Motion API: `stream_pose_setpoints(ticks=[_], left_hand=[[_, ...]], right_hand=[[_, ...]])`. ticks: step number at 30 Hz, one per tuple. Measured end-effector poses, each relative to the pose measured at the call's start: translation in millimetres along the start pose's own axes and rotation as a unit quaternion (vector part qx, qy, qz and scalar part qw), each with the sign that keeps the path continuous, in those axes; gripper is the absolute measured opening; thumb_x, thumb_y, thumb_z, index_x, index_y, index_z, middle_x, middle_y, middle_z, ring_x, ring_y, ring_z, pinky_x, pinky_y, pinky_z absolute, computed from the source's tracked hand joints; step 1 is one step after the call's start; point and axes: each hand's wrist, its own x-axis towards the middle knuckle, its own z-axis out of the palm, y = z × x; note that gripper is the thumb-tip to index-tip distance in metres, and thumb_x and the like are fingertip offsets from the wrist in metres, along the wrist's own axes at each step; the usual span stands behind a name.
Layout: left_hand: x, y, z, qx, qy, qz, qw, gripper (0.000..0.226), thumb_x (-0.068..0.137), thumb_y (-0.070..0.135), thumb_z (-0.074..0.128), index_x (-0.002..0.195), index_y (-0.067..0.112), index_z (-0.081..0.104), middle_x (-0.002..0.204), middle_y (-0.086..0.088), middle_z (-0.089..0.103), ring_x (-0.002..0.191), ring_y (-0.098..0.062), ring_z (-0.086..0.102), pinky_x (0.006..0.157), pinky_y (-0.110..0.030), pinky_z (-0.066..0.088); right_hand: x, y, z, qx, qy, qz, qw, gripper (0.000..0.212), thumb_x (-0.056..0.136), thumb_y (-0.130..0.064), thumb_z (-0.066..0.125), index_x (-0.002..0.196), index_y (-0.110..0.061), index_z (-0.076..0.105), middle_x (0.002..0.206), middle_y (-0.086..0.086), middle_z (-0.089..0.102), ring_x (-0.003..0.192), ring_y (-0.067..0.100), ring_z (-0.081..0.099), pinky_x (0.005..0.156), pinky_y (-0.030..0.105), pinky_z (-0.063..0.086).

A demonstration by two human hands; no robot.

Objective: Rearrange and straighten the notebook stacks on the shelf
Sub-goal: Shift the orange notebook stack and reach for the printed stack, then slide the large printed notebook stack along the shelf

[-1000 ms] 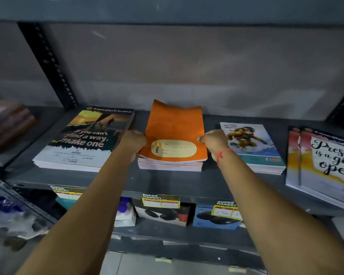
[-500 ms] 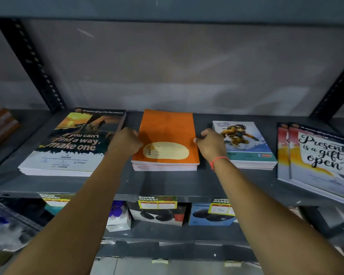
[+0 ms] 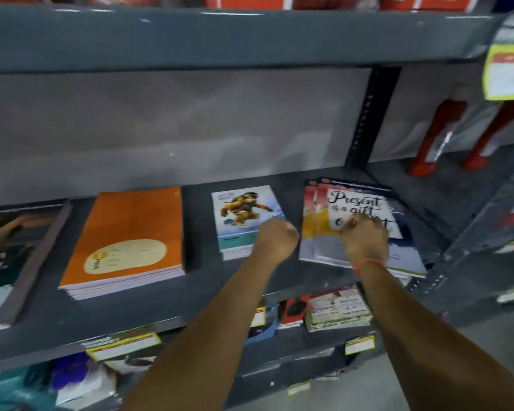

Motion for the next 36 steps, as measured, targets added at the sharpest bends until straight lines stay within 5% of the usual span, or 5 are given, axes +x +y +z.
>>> stream_pose_setpoints(ticks=[7, 16, 20, 26, 36], left_hand=[[27, 44, 63, -0.002, -0.055, -0.105, 0.993, 0.027, 0.088, 0.011, 0.049, 0.109, -0.005, 0.055, 0.116, -0.023, 0.061, 0.103, -0.035, 0.060, 0.068, -0.035, 0.044], [49, 50, 75, -0.090, -0.029, -0.231, 0.968, 0.025, 0.085, 0.003, 0.054, 0.108, -0.005, 0.058, 0.105, -0.022, 0.065, 0.102, -0.033, 0.062, 0.070, -0.033, 0.045], [49, 54, 68, -0.152, -0.067, -0.269, 0.949, 0.036, 0.082, -0.006, 0.057, 0.117, -0.015, 0.053, 0.062, -0.013, 0.044, 0.081, -0.024, 0.055, 0.068, -0.030, 0.037], [41, 73, 58, -0.204, -0.019, -0.235, 0.950, 0.050, 0.078, -0.006, 0.056, 0.126, -0.011, 0.043, 0.111, -0.029, 0.061, 0.103, -0.036, 0.062, 0.076, -0.038, 0.053], [1, 29, -38, -0.271, 0.090, -0.204, 0.936, 0.031, 0.075, -0.014, 0.054, 0.055, 0.005, 0.040, 0.054, -0.010, 0.035, 0.044, -0.018, 0.032, 0.041, -0.021, 0.026]], right_hand=[[43, 90, -22, -0.031, -0.103, 0.112, 0.988, 0.043, 0.089, -0.020, 0.046, 0.124, 0.005, 0.051, 0.129, 0.027, 0.052, 0.119, 0.041, 0.048, 0.098, 0.045, 0.043], [70, 120, -42, 0.139, -0.175, 0.193, 0.955, 0.039, 0.089, -0.012, 0.052, 0.125, 0.002, 0.054, 0.131, 0.020, 0.056, 0.120, 0.033, 0.054, 0.036, 0.011, 0.038], [70, 127, -45, 0.098, -0.198, 0.181, 0.958, 0.037, 0.096, -0.029, 0.042, 0.110, -0.003, 0.064, 0.119, 0.018, 0.064, 0.111, 0.027, 0.061, 0.070, 0.019, 0.047], [86, 114, -66, 0.190, -0.216, 0.160, 0.944, 0.036, 0.095, -0.020, 0.048, 0.109, 0.010, 0.061, 0.123, 0.019, 0.060, 0.116, 0.029, 0.056, 0.084, 0.029, 0.040], [49, 29, -65, 0.478, -0.275, 0.201, 0.810, 0.018, 0.082, 0.001, 0.060, 0.067, -0.006, 0.051, 0.074, 0.013, 0.053, 0.063, 0.027, 0.051, 0.066, 0.041, 0.047]])
